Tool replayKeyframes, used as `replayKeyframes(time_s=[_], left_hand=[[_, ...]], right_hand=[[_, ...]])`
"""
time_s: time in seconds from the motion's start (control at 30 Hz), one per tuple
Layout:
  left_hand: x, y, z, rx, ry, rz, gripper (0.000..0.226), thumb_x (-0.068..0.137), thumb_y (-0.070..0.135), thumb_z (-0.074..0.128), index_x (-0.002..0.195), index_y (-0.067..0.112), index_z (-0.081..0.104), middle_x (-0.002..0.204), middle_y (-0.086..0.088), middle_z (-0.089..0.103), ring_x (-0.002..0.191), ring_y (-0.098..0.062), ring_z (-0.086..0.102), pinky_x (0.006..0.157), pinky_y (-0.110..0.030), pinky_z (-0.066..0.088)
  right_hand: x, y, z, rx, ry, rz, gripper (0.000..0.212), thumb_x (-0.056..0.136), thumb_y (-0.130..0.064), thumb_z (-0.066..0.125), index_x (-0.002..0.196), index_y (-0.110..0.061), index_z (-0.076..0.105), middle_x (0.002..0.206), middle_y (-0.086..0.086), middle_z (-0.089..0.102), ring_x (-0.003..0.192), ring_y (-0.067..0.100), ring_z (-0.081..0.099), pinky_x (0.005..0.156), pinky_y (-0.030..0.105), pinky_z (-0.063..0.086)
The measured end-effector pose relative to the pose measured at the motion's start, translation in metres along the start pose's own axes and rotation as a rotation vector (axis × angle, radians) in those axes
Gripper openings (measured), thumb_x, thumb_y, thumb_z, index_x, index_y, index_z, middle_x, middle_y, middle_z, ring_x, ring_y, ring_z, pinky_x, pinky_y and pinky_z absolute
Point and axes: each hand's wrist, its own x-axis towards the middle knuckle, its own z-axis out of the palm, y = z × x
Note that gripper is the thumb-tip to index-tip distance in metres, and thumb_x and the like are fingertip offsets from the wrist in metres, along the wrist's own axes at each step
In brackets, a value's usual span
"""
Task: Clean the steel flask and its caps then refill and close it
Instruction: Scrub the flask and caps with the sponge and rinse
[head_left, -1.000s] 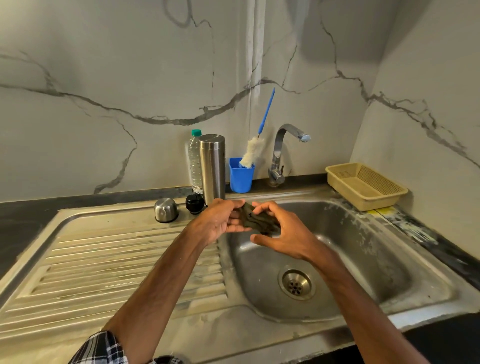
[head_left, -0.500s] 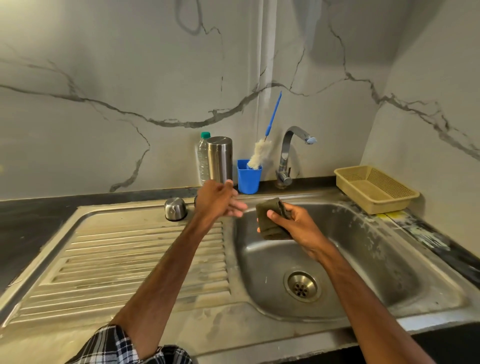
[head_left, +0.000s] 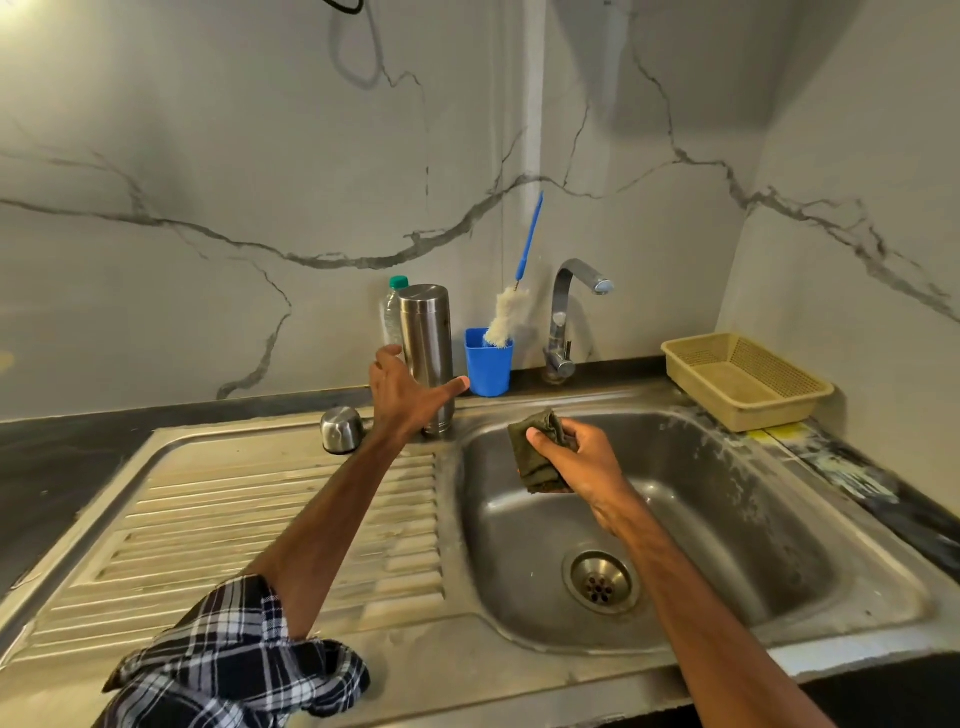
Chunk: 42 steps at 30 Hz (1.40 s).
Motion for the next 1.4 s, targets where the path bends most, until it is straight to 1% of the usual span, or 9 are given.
replayKeyframes(time_s=[0.17,0.4,0.6,0.73,0.87,0.93,1.1,1.23,1.4], left_hand=[[0.008,-0.002,0.008,-0.053,0.045,0.021,0.091,0.071,0.037,0.091,0.140,0.012,0.037,0.131,-0.007,0.051,0.112,-0.016,0.047,0.088,-0.029,0.041],[0.016,-0.003,0.016,-0.038,0.062,0.033,0.077,0.073,0.035,0.090,0.130,0.010,0.044,0.115,-0.006,0.060,0.105,-0.024,0.062,0.083,-0.032,0.053],[-0.019,0.022,0.009,-0.123,0.023,0.148,0.078,0.069,0.048,0.090,0.127,0.015,0.048,0.101,0.007,0.059,0.081,0.000,0.056,0.064,-0.014,0.040],[-0.049,0.037,0.010,-0.405,-0.235,-0.012,0.081,0.064,0.050,0.092,0.128,0.021,0.051,0.108,0.008,0.066,0.093,-0.010,0.068,0.080,-0.030,0.058],[-0.076,0.043,0.022,-0.854,-0.531,-0.424,0.079,0.064,0.045,0.093,0.129,0.012,0.061,0.109,-0.008,0.076,0.099,-0.024,0.073,0.091,-0.045,0.059],[-0.082,0.040,0.025,-0.976,-0.600,-0.507,0.073,0.069,0.045,0.090,0.127,0.011,0.061,0.102,-0.011,0.076,0.094,-0.027,0.073,0.092,-0.046,0.058],[-0.084,0.033,0.022,-1.020,-0.616,-0.512,0.054,0.080,0.040,0.080,0.122,0.011,0.059,0.085,-0.008,0.076,0.084,-0.025,0.071,0.084,-0.042,0.059],[-0.085,0.025,0.018,-0.991,-0.694,-0.466,0.063,0.080,0.040,0.082,0.129,0.008,0.058,0.102,-0.013,0.074,0.098,-0.031,0.069,0.098,-0.050,0.055],[-0.087,0.013,0.017,-0.815,-0.676,-0.392,0.062,0.080,0.046,0.079,0.128,0.011,0.059,0.120,-0.014,0.071,0.112,-0.029,0.069,0.100,-0.049,0.055]], right_hand=[[0.001,-0.001,-0.001,0.005,0.022,-0.014,0.028,0.091,-0.025,0.072,0.119,-0.019,0.066,0.105,0.003,0.073,0.094,0.018,0.073,0.075,0.034,0.063],[-0.002,-0.004,-0.002,0.011,0.043,-0.032,0.025,0.090,-0.025,0.073,0.114,-0.017,0.068,0.100,0.000,0.074,0.087,0.012,0.073,0.066,0.024,0.060],[-0.002,-0.013,-0.005,0.092,0.069,-0.054,0.019,0.091,-0.022,0.072,0.109,-0.018,0.069,0.093,-0.001,0.076,0.076,0.006,0.074,0.058,0.018,0.056],[-0.005,-0.024,-0.010,0.267,0.043,-0.066,0.022,0.093,-0.020,0.070,0.114,-0.013,0.071,0.098,0.006,0.078,0.087,0.016,0.076,0.064,0.025,0.059],[-0.009,-0.029,-0.015,0.317,-0.026,-0.014,0.030,0.093,-0.027,0.068,0.118,-0.012,0.069,0.105,0.009,0.077,0.097,0.023,0.074,0.072,0.031,0.060],[-0.012,-0.029,-0.016,0.312,-0.056,-0.008,0.030,0.092,-0.027,0.068,0.118,-0.013,0.068,0.105,0.009,0.077,0.095,0.022,0.074,0.070,0.030,0.059],[-0.010,-0.028,-0.017,0.263,-0.069,-0.018,0.028,0.090,-0.024,0.071,0.116,-0.015,0.069,0.106,0.011,0.076,0.097,0.027,0.074,0.074,0.036,0.062],[-0.009,-0.029,-0.017,0.252,-0.033,-0.048,0.024,0.090,-0.021,0.072,0.113,-0.015,0.071,0.102,0.010,0.077,0.094,0.025,0.075,0.071,0.034,0.062],[-0.010,-0.027,-0.020,0.194,0.026,-0.094,0.026,0.090,-0.019,0.073,0.115,-0.013,0.071,0.101,0.008,0.078,0.092,0.023,0.076,0.070,0.033,0.063]])
